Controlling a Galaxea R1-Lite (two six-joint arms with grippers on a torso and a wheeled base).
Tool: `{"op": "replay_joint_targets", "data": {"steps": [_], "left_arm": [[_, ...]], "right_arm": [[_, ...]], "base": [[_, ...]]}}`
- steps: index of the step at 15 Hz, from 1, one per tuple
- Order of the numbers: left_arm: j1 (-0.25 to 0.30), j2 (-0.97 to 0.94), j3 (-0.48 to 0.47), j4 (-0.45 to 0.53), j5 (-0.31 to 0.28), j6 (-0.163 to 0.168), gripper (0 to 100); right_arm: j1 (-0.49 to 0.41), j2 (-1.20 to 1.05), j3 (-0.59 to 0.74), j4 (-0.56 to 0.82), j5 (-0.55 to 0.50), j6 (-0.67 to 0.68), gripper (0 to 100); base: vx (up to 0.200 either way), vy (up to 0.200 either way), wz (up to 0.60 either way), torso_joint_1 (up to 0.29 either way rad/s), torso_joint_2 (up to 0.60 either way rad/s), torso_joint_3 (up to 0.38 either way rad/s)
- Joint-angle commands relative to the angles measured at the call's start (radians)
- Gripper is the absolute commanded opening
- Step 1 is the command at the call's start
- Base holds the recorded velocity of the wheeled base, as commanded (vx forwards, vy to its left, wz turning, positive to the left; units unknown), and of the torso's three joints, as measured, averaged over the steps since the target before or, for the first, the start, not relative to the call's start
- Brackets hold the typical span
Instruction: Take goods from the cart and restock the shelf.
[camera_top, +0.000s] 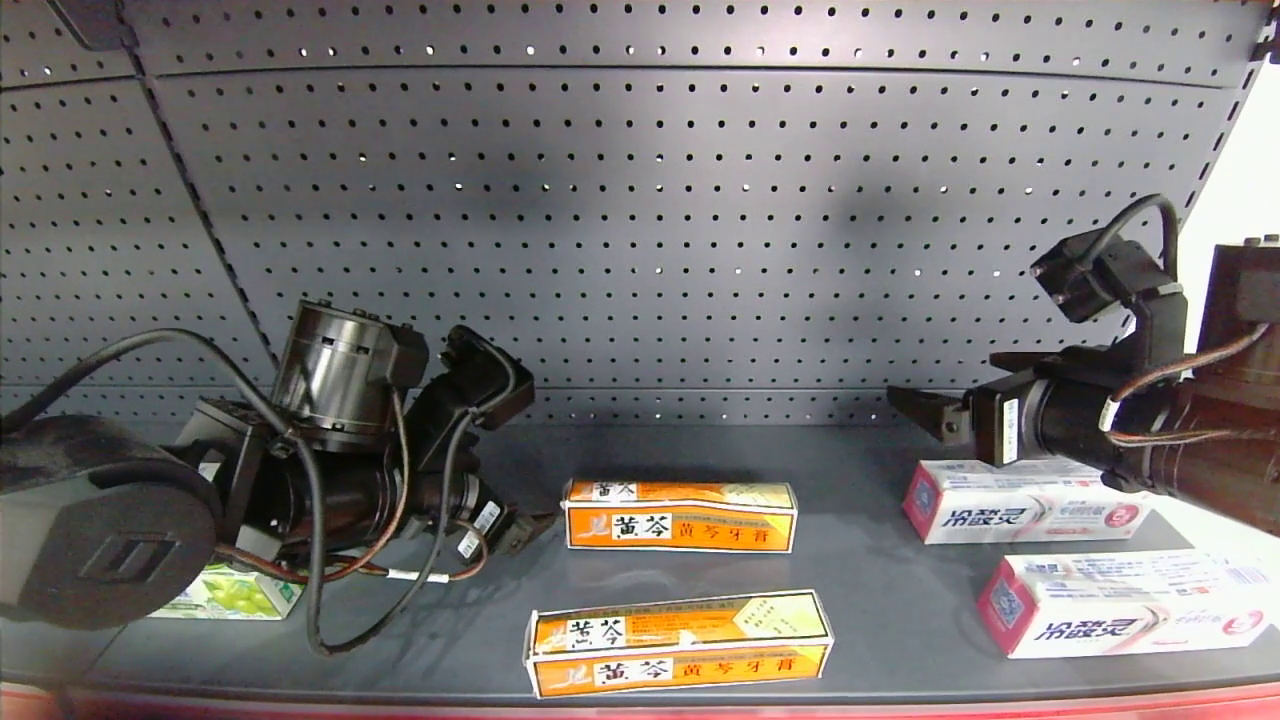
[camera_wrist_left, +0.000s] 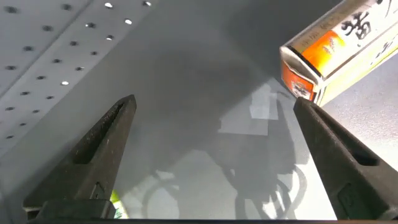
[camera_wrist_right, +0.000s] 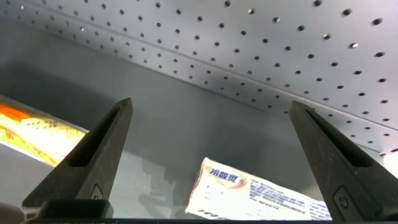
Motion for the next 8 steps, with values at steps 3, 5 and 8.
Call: {"op": "replay_joint_targets", "data": {"steps": [3, 5, 8], "left_arm": [[0.085, -0.157, -0.017, -0.064, 0.001, 0.007, 100], [0.171, -0.237, -0.010, -0.153, -0.002, 0.011, 100], [0.277, -0.389, 0.036, -0.163, -0.007, 0.003, 100]], "right_arm": [[-0.019, -0.055, -0.043, -0.013, -0.004, 0.001, 100], [-0.062, -0.123, -0.034, -0.013, -0.005, 0.007, 100], [-0.134, -0.229, 0.000, -0.008, -0.007, 0.038, 100]], "base": [[0.000, 0.000, 0.00, 0.000, 0.00, 0.000], [0.000, 0.000, 0.00, 0.000, 0.00, 0.000], [0.000, 0.000, 0.00, 0.000, 0.00, 0.000]]}}
